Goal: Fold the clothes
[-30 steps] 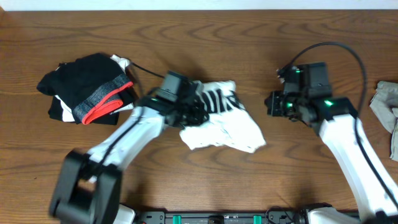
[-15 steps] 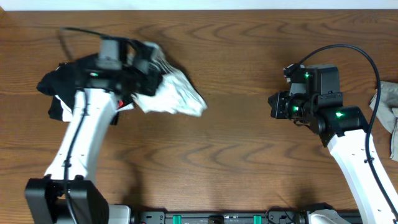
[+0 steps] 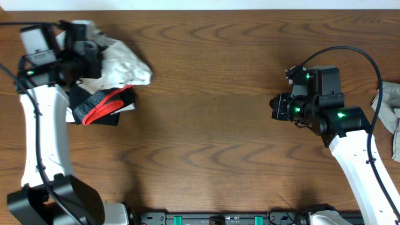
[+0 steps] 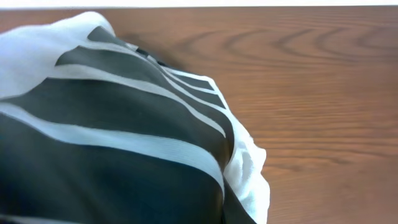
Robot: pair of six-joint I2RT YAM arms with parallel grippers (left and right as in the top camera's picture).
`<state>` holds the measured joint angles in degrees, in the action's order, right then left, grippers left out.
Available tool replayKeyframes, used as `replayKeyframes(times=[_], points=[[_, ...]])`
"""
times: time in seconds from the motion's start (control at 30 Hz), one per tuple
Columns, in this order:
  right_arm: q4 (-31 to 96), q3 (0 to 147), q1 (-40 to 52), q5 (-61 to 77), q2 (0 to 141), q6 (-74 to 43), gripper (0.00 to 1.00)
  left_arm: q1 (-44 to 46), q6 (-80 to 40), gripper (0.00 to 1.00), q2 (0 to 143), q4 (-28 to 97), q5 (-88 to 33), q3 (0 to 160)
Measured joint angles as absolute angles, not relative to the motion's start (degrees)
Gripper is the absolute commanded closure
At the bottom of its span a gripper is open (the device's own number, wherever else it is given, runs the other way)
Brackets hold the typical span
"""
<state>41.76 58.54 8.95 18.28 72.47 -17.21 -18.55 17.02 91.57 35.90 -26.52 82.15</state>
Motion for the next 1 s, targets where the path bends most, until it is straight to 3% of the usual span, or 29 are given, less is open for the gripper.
replayKeyframes(times=[0.2,0.27,0.3,0.4,0.43,0.53,0.83,1.0], points=[[41.85,58.54,8.95,18.31,72.47,-17.45,0.98,-26.28,16.97,0.93,96.31,37.47,-26.35,82.15],[41.87,58.54,8.95,18.28,72.47,-17.45,0.98,-28.62,16.69,0.87,97.67,38.06,-26.35,82.15],[41.8,58.54,8.95,18.28,72.47,-17.47,0.98,-29.39,16.51,0.75,97.97,38.46,-26.35,82.15],[41.76,58.54,8.95,18.26,72.47,-17.47,0.98,-30.7,15.25,0.24,97.86,39.05,-26.26,82.17],[41.74,58.54,8.95,18.28,72.47,-17.5,0.98,-30.81,14.55,0.17,97.67,39.18,-25.93,82.17],[41.74,58.54,8.95,18.26,72.47,-17.56,0.97,-30.81,12.23,0.11,96.68,40.16,-23.46,82.17],[41.74,58.54,8.95,18.26,72.44,-17.56,0.96,-30.98,7.25,0.11,80.47,41.08,-17.19,82.43],[41.56,58.54,8.95,18.24,72.44,-17.52,0.95,-30.61,5.54,0.63,72.31,40.93,-17.17,84.58]])
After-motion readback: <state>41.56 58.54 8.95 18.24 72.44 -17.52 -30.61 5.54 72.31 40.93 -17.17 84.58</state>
